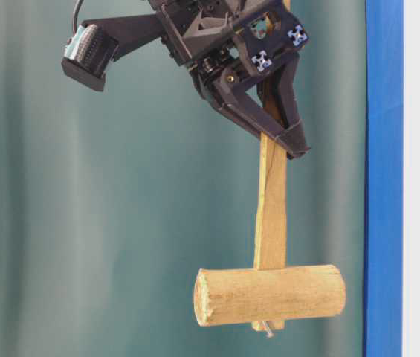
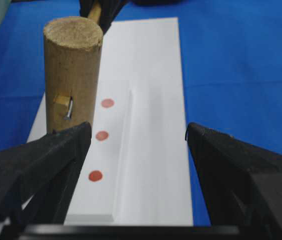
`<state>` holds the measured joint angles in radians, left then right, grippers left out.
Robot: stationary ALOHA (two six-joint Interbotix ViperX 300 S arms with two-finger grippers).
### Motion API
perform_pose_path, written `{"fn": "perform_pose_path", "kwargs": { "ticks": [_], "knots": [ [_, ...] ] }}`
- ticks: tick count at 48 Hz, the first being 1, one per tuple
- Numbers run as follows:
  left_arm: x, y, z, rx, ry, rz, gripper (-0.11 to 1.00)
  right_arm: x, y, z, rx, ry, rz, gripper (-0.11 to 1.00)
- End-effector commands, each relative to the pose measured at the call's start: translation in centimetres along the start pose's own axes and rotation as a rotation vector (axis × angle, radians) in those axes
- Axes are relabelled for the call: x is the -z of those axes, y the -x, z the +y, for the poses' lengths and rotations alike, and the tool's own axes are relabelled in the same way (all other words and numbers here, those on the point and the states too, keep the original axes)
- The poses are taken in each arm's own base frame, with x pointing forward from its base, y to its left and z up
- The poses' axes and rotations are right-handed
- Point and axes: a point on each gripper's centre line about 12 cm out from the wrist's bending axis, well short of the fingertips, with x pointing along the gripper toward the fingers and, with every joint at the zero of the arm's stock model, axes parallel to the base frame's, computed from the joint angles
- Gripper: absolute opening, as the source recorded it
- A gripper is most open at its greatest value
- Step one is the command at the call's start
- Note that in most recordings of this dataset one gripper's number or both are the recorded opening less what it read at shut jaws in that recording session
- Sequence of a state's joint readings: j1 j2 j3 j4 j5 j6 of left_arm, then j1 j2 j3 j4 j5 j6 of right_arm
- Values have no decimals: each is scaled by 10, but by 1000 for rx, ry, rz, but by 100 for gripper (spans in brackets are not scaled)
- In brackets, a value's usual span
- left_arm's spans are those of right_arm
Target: Hit the mark with a hammer.
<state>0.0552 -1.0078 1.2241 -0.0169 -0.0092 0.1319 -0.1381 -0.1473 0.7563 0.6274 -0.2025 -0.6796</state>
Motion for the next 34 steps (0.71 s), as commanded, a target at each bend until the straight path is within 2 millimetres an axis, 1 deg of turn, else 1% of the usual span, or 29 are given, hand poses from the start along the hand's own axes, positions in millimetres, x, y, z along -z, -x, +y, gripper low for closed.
{"fn": "perform_pose_path", "kwargs": {
  "ticks": [1, 11, 28, 32, 34],
  "knots": [
    [-5, -1, 1, -3, 5, -10, 74, -16, 0, -2, 12, -20, -46, 2],
    [-5, -1, 1, -3, 5, -10, 74, -8, -11, -2, 14, -77, -17, 2],
    [-5, -1, 1, -3, 5, -10, 74, -6, -12, 0, 9, -97, -9, 2],
    [-4, -1, 1, -3, 5, -9, 74, 1, -17, 3, 2, -102, 17, 2],
    [-4, -1, 0, -1, 5, -8, 74, 10, -22, 5, -4, -113, 49, 2]
  ]
}}
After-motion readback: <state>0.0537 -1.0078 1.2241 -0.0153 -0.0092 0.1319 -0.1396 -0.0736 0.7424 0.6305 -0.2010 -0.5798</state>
